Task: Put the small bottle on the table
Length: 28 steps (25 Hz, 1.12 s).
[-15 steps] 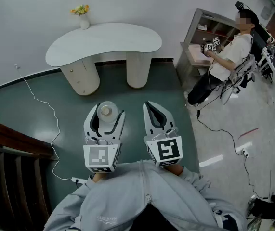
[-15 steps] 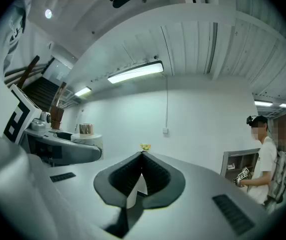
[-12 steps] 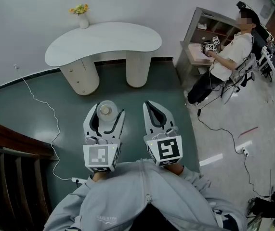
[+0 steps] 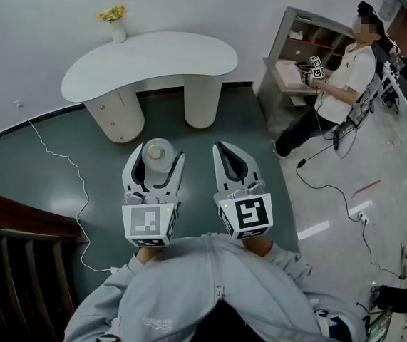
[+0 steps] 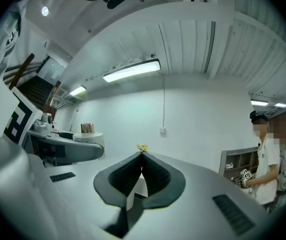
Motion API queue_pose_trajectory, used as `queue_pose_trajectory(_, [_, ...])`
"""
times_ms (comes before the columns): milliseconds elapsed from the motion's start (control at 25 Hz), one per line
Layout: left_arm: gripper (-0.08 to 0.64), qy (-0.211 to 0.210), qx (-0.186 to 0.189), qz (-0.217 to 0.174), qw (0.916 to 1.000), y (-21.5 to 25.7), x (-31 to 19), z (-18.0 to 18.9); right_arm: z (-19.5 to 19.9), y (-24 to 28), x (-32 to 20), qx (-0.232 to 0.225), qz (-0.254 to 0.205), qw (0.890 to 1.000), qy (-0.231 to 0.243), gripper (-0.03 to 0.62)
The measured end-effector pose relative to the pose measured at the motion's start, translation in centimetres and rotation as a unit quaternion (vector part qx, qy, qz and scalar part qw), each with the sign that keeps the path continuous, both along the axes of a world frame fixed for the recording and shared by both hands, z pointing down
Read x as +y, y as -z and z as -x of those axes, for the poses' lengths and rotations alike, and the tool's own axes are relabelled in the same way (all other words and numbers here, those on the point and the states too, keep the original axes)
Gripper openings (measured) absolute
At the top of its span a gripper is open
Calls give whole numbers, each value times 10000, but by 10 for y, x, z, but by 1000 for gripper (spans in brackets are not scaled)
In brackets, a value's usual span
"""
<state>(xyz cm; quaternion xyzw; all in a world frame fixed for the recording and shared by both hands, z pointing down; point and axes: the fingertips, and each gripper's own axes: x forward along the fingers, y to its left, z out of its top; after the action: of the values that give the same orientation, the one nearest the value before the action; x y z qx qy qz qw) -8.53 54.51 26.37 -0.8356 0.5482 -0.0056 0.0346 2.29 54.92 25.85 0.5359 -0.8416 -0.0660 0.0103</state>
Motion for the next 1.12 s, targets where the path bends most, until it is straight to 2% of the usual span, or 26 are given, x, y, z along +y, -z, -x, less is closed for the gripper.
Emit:
queue_pose_trajectory(240, [331,-28,-10,-80,10000,5,-19,6,8,2,-17,139,-133,9997,-115,26])
queue_pose_trajectory(520, [331,41,-32,-33,10000,1,-50,7,8,-4,-50,77,-69,9999,-65,26])
queue_pose_trajectory(1120, [331,279,9,-26,9996,0,-181,-24,-17,-9,-187,100,15,9995,296,26])
